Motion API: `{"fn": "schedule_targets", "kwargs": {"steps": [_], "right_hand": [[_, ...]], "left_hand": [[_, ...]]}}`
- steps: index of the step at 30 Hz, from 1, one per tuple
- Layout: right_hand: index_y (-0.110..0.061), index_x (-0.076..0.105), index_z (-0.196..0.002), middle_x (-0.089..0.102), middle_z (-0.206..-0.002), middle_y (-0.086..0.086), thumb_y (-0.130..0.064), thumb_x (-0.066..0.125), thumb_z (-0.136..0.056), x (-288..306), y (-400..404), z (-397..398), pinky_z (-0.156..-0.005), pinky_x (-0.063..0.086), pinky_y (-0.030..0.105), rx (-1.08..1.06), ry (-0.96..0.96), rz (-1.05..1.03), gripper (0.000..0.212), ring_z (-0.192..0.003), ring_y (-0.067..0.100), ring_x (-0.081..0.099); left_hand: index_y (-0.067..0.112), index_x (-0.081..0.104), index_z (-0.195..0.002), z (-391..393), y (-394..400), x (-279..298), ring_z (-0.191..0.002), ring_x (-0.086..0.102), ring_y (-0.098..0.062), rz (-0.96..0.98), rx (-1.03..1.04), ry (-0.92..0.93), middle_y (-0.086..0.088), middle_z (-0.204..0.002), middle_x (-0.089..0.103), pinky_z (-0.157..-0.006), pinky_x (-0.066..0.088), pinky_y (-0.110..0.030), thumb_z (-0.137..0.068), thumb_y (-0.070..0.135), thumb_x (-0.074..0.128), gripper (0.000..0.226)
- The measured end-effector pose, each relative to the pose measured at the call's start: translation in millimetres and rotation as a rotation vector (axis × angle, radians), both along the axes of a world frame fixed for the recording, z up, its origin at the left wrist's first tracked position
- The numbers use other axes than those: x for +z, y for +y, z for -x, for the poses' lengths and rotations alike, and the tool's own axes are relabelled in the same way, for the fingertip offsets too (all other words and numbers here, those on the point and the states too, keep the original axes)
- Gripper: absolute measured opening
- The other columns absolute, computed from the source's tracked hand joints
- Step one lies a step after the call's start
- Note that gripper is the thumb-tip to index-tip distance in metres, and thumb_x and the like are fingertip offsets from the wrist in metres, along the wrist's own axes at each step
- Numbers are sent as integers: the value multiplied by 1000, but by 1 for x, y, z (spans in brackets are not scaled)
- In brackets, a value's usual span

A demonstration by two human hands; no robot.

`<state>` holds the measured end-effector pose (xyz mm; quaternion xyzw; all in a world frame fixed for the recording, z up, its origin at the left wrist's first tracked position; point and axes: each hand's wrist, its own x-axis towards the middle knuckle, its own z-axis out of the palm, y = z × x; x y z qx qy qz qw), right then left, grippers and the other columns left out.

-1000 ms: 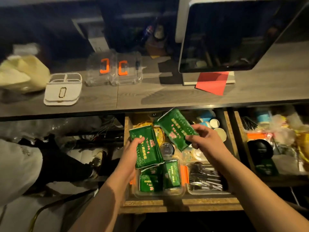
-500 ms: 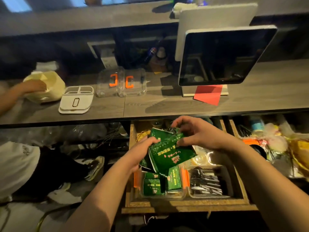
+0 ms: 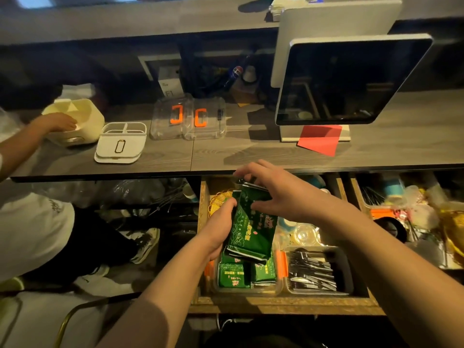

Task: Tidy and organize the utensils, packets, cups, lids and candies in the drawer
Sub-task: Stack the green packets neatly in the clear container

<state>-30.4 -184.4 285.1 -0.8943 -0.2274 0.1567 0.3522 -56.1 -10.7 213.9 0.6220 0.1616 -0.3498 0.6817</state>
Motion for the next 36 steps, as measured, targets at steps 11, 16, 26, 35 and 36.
{"fn": "schedule_targets", "kwargs": {"steps": [11,16,26,35,36], "right_hand": [[-27,33,-148,39,-147,-5,-29,62,-94,-34,13,8,-110,40,30,-346,-21,-267,61,-131,5,41],[-40,21,-149,58,-128,-11,-50,56,-92,-50,25,34,-96,53,32,-607,582,-690,67,-109,4,62],[-38,24,-151,62,-124,-2,-44,54,-83,-93,35,40,-100,49,49,-769,584,-645,75,-114,20,60],[-21,52,-131,68,-120,6,-50,79,-74,-161,32,67,-96,54,40,-697,874,-556,70,-102,19,70],[-20,53,-130,69,-119,6,-47,82,-70,-169,31,70,-92,55,38,-663,918,-551,72,-100,19,71]], "left_hand": [[11,55,-135,-5,0,-7,-110,68,-39,204,126,-14,-23,-122,68,-99,52,-53,-71,53,78,80],[10,57,-134,-12,0,-13,-111,67,-38,232,263,-20,-23,-124,67,-99,51,-56,-76,44,74,69],[20,49,-134,-14,-11,-31,-125,54,-37,-59,126,-93,-18,-131,60,-109,38,-62,-61,61,55,84],[19,50,-134,24,14,-89,-107,68,-27,-69,303,57,-14,-122,67,-86,57,-42,-93,17,54,42],[19,49,-135,28,17,-97,-108,68,-27,-66,318,74,-13,-122,67,-84,57,-41,-88,17,57,47]]}}
